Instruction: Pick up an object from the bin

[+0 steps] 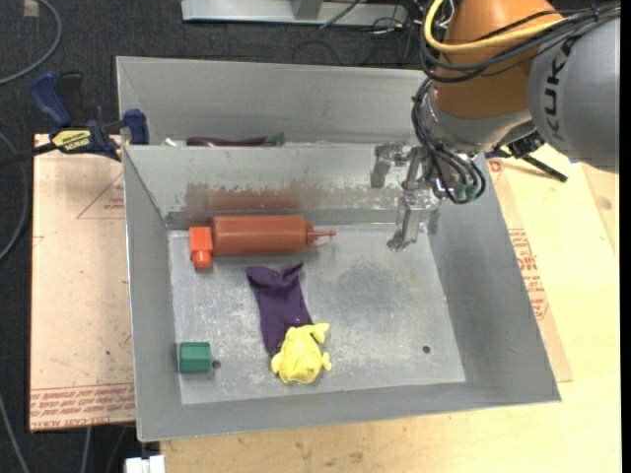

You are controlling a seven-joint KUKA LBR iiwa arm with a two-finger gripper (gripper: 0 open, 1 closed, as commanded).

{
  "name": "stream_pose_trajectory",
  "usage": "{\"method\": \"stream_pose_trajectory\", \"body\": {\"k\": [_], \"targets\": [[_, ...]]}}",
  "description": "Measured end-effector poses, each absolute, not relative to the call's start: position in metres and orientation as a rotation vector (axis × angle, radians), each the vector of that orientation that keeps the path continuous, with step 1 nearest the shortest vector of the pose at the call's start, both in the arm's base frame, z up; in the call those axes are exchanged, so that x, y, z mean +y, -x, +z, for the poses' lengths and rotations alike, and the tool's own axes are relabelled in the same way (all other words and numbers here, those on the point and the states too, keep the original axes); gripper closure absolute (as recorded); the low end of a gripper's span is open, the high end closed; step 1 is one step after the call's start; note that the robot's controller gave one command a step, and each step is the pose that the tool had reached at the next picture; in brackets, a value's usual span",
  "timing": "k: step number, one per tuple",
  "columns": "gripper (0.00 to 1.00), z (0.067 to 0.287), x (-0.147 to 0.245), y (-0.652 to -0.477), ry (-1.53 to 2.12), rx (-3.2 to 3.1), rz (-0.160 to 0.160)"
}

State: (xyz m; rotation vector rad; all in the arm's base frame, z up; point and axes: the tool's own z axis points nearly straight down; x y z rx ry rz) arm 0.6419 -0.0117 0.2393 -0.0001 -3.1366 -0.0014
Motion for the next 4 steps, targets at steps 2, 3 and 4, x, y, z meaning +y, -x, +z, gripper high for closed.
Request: {"method": "stream_pose_trajectory", "body": {"k": [2,3,4], "targets": [[0.00,0.203,0.027,-0.620,0.099,-3.145,0.000],[0.00,0.177,0.055,-0.593,0.040,-3.135,-0.007],[0.00,0.141,0.062,-0.604,-0.121,-3.154,-0.001]]}}
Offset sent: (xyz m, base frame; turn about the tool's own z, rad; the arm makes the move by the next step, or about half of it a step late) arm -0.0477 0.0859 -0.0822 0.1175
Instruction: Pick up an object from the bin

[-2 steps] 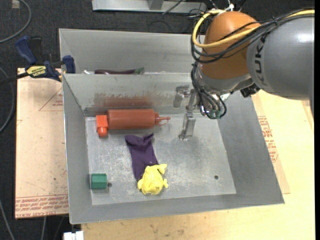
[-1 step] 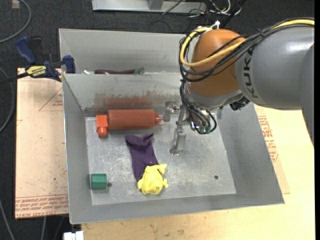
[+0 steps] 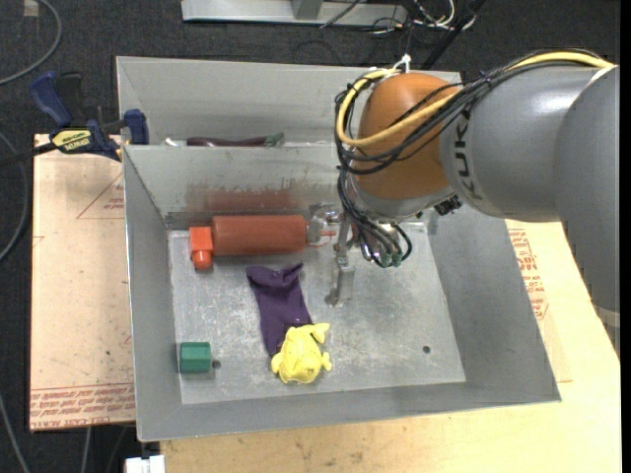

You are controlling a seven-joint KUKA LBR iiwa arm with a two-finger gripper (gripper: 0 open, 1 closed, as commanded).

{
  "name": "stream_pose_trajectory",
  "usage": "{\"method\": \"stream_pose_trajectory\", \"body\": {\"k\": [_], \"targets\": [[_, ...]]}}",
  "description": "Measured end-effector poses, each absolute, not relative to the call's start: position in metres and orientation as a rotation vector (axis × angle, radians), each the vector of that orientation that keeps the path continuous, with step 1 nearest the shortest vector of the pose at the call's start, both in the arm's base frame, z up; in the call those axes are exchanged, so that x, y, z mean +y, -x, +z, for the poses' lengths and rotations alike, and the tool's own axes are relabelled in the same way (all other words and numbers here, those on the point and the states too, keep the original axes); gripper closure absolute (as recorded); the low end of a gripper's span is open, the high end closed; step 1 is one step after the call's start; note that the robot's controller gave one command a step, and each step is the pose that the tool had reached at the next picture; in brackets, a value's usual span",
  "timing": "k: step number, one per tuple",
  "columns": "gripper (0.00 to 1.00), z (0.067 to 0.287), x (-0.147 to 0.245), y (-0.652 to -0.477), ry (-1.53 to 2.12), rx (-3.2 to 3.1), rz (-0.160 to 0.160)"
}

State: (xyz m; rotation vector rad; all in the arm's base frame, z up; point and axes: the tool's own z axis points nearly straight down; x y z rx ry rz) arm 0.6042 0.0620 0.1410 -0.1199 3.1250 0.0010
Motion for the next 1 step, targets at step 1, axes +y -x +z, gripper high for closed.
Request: {"method": "stream_pose_trajectory", "body": {"k": [1], "targets": [[0.00,0.0969,0.0829,-0.5985,-0.139,3.141,0.005]]}}
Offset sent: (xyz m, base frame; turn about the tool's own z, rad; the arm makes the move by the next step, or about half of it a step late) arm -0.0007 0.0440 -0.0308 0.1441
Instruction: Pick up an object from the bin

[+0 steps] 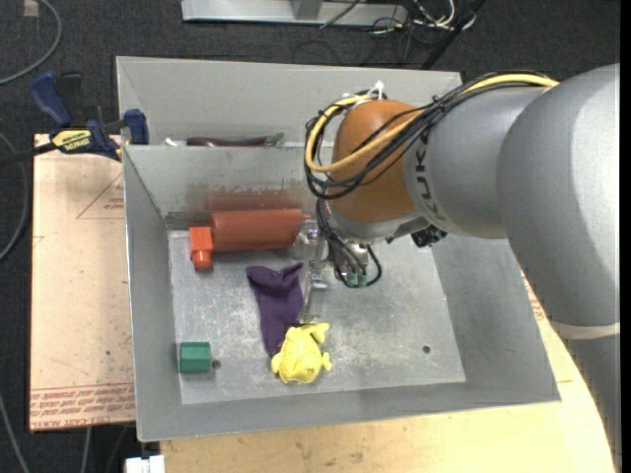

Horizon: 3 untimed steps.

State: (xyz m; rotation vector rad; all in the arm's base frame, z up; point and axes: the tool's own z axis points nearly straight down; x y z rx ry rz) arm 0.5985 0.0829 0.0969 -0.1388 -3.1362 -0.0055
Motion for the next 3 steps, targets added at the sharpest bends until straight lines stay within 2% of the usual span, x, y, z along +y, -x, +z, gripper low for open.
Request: {"method": "stream_pose_trajectory", "body": {"k": [1,2,3], "targets": [[0.00,0.093,0.097,-0.598,0.167,-3.134,-0.002],[1.00,0.070,0.097,-0.603,0.088,-3.140,-0.007],[1.00,0.070,0.097,-0.603,0.088,-3.140,-0.007]]}}
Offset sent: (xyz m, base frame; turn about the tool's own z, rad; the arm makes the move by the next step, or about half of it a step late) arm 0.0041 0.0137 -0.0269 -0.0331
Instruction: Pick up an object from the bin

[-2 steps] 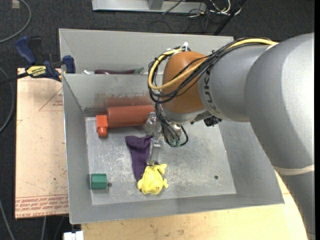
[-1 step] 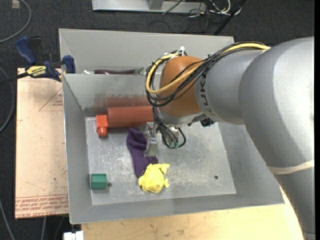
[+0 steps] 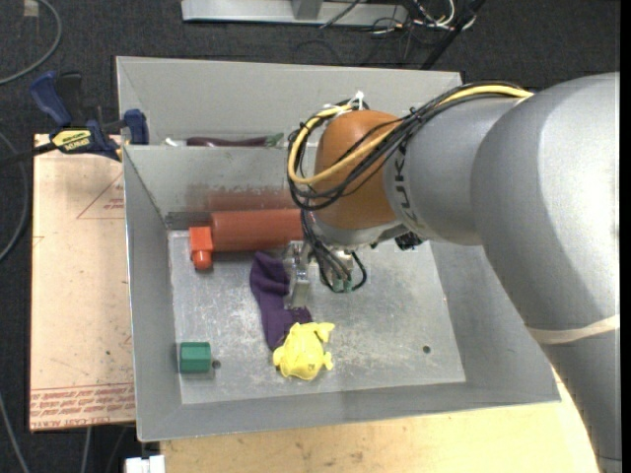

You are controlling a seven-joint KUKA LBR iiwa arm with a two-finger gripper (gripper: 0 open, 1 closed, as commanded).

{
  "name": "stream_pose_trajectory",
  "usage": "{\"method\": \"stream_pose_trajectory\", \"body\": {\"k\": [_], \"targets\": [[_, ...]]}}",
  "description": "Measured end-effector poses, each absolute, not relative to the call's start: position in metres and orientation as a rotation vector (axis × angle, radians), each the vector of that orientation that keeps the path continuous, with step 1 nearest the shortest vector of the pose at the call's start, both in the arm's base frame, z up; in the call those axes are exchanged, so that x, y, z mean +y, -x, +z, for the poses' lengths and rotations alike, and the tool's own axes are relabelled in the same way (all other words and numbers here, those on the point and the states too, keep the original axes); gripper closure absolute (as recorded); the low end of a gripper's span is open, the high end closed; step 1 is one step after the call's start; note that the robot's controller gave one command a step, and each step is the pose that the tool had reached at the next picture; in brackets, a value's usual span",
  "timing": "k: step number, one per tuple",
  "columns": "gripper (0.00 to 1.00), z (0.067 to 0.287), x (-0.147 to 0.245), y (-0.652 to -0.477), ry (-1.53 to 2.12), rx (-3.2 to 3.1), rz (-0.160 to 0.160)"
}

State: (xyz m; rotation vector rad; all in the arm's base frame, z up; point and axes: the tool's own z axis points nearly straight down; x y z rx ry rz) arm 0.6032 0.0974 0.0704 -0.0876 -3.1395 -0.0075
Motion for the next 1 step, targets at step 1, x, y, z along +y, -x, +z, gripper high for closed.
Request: {"method": "stream_pose_trajectory", "body": {"k": [1], "targets": [[1.00,0.1105,0.0976,-0.6031,0.018,-3.133,-0.006]]}}
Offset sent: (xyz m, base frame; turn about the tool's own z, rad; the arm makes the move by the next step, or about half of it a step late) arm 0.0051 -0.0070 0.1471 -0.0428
